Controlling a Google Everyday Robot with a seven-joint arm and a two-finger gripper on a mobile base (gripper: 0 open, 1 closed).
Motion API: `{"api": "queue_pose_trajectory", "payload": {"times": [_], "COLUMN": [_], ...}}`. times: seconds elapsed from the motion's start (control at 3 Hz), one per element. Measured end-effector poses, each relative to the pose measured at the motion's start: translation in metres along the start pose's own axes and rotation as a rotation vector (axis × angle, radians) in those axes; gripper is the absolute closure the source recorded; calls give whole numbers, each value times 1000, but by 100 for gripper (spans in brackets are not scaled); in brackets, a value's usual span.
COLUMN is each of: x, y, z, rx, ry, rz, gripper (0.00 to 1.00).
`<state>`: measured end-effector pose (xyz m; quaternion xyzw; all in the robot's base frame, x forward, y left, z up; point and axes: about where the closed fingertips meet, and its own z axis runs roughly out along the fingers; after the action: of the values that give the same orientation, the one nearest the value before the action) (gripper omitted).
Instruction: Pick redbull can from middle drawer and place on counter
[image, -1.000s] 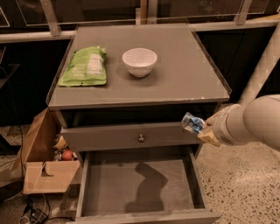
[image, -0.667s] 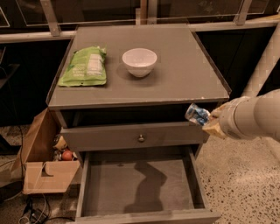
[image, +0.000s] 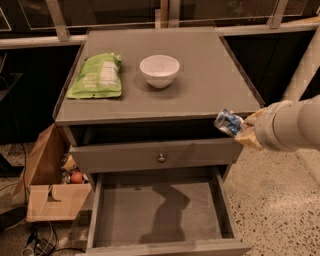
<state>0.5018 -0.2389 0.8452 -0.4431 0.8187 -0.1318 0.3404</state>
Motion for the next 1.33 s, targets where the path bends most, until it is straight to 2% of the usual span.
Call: {"api": "queue_pose_trajectory", "payload": {"times": [0.33,0.67,1.0,1.33], "x": [-18,-52,-88,-107], "y": [-34,-73,-95,-104], "z": [6,23,43,63], "rx": [29,56,66,57], "ry": [-1,-7,-20,-19], "rz": [-3,-25,-73,-109], "gripper": [100,100,100,100]}}
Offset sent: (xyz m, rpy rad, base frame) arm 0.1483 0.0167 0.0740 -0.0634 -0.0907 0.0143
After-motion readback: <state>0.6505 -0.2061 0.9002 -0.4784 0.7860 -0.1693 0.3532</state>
